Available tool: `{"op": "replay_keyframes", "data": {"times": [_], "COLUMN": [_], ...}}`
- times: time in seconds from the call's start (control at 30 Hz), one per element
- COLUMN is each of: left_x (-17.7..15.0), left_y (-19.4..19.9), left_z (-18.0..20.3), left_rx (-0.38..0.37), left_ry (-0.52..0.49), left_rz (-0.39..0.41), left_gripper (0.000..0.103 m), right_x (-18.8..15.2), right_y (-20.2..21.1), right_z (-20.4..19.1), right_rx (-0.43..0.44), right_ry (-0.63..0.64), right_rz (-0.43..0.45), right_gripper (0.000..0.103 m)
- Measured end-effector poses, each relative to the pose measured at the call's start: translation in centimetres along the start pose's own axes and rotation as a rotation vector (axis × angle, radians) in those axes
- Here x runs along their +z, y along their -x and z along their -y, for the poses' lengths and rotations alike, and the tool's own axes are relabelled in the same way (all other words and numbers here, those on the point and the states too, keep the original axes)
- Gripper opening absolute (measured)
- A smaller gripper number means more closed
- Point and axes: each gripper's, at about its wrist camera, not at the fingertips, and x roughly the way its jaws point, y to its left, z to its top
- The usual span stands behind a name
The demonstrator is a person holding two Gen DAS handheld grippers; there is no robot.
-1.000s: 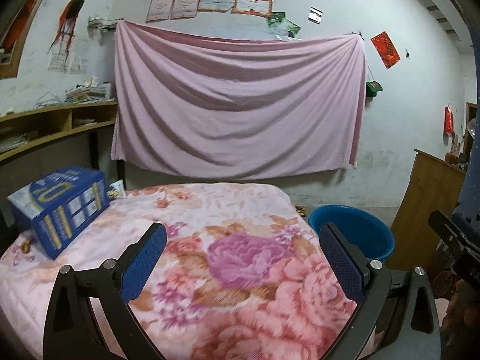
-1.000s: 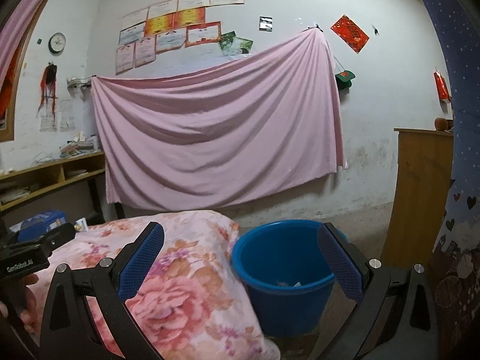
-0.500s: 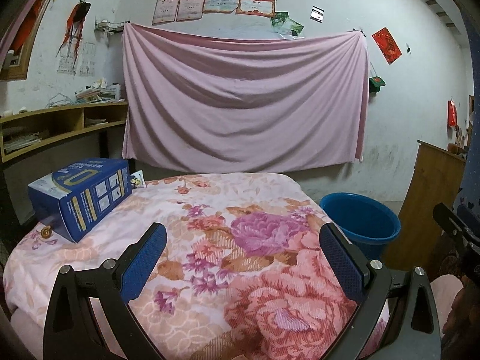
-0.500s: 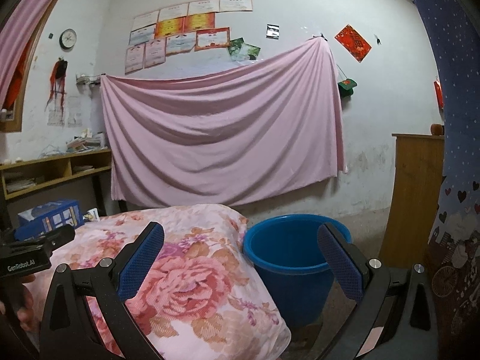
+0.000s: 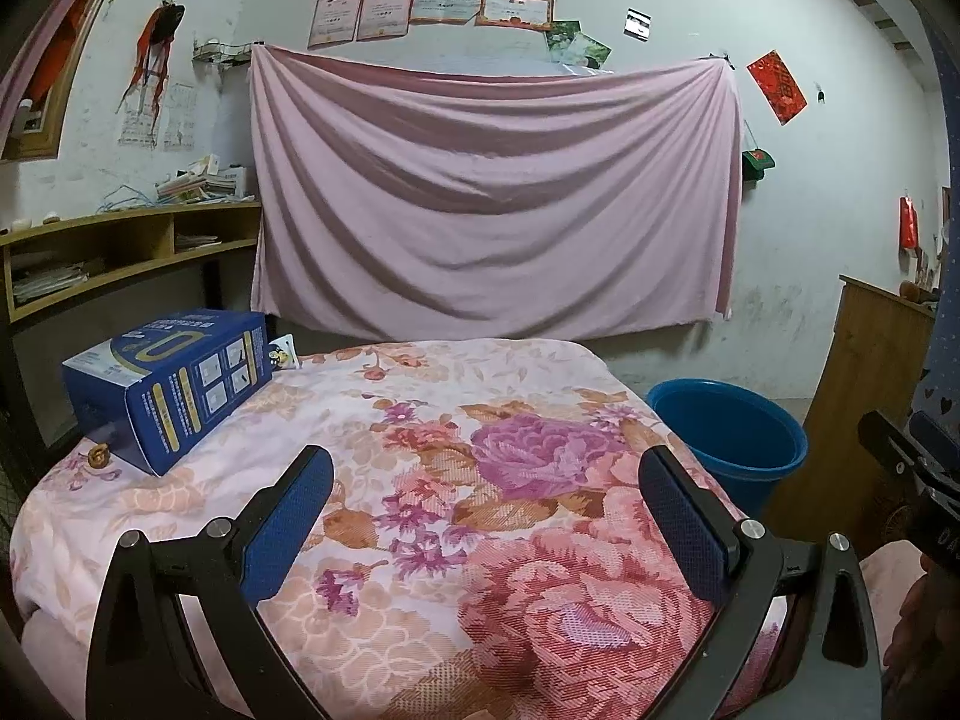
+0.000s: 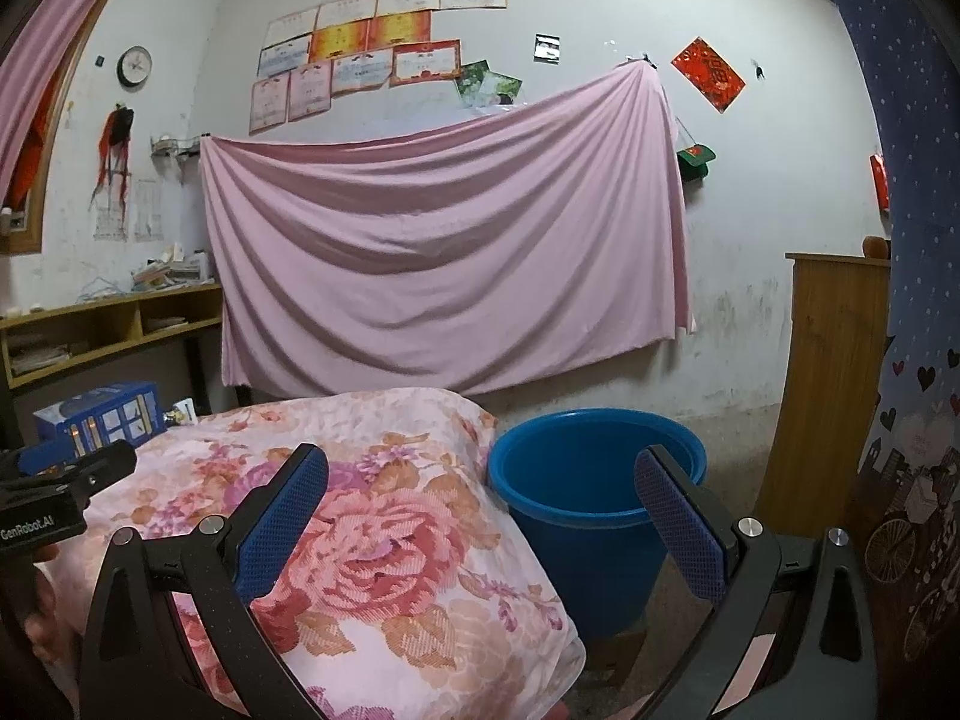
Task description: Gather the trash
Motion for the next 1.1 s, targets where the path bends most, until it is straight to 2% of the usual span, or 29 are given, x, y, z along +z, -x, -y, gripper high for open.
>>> {"op": "replay_keyframes", "data": {"times": [1.1], "left_x": [-0.25], "left_y": [-0.08], "left_z": [-0.31], "left_rx": [0.009], "left_ry": [-0.008], "left_rz": [0.009], "left_gripper": [0.1], "right_x": [0.02], "right_y": [0.01], "right_z": [-0.12], "right_rx": [0.001], "right_ry": [0.002], "right_rz": [-0.004], "right_gripper": [0.103]}}
